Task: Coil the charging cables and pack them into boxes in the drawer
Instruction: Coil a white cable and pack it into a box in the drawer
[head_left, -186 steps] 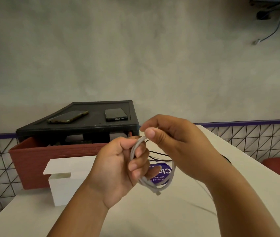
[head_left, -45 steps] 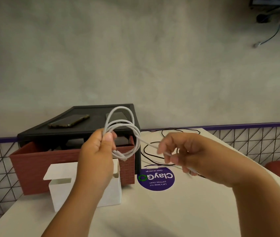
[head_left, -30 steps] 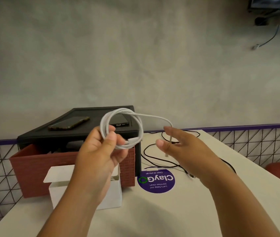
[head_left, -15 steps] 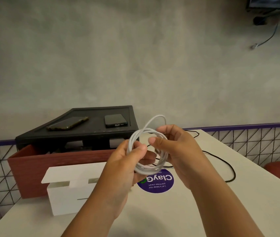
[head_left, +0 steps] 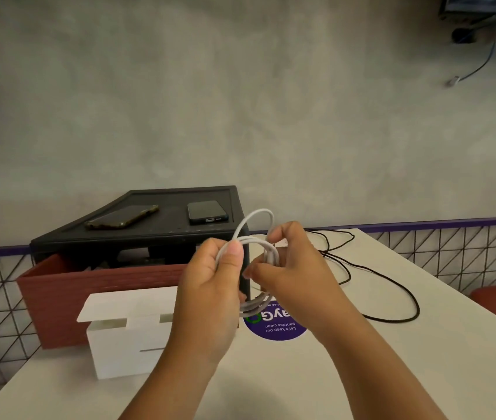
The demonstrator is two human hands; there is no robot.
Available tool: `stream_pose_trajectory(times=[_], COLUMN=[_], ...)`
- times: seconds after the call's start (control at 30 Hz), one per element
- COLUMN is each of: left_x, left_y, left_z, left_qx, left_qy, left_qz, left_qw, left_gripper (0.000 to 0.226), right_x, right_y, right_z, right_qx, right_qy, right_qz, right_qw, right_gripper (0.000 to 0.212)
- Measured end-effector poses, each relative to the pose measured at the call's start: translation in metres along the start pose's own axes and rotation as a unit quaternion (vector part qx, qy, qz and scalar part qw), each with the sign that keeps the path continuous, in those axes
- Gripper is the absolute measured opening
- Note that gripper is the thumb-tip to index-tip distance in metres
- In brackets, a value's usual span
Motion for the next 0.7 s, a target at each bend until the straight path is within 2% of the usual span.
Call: stream_pose_trajectory(times=[0.1,0.2,0.37,0.47,0.6,0.7], left_x=[0.002,0.000,-0.005,-0.002,0.002,0.003], left_y=[0.004,0.004,0.012,0.011,0.010,0.008], left_z=[-0.008,-0.008,-0.003,-0.009,-0.016,-0.020], left_qx=[0.005,-0.005,0.016,0.036,0.090,0.104], left_qy=[0.031,0.029,0.019,0.041,0.076,0.104], left_qz=[0.043,0.045,0.078,0.092,0.123,0.117], left_qw=[0.999,0.999,0.997,0.994,0.985,0.982], left_gripper=[0.028,0.026,0.024,0.024,0.024,0.024], right_x=[-0.004,-0.006,-0.006,-0.009,-0.014,-0.019], right_y=[-0.001,-0.003,-0.010,-0.014,-0.009,-0.014], right_z=[0.007,0.009,0.001,0.003,0.008,0.019], right_qx=[0.090,0.100,-0.051,-0.159,-0.258,-0.388], right_qy=[-0.037,-0.027,0.047,0.016,-0.030,-0.071], right_qz=[0.041,0.040,-0.031,-0.057,-0.014,-0.063], right_qw=[0.994,0.994,0.997,0.985,0.966,0.917], right_gripper=[0.027,0.026,0.019,0.013,0.009,0.020])
Point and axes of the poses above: each hand's wrist, its own x-axis towards the middle knuckle, its own z-axis out of the palm, y = z × x, the point moved 9 cm from there along x, towards the middle knuckle, and after that the axes turned 7 degrees about y, right-handed, at the moved point
